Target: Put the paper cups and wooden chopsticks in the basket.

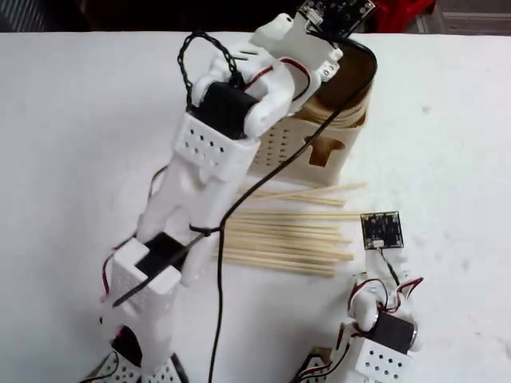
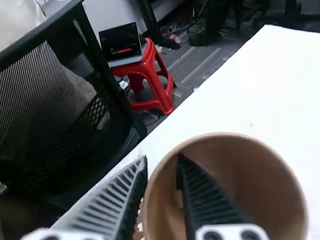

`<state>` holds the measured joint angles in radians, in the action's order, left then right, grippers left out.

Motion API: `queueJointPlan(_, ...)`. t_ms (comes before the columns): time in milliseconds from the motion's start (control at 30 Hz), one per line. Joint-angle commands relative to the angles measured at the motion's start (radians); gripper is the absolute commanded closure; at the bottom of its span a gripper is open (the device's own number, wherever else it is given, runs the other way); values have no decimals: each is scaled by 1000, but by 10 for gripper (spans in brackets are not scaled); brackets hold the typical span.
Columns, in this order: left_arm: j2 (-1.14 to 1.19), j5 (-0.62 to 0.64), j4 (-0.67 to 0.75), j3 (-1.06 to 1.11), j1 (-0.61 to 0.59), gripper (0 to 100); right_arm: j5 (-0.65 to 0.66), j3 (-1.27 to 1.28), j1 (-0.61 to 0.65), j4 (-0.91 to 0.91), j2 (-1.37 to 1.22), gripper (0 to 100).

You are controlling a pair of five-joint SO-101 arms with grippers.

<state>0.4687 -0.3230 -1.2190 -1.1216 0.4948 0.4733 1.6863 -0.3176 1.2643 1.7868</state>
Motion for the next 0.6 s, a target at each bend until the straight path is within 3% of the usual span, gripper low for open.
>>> queueJointPlan(0,-12,11,37,-25,24,884,8,5,-7,5,10,964)
queueJointPlan(567,188,11,63,-32,38,884,8,5,-7,5,10,964)
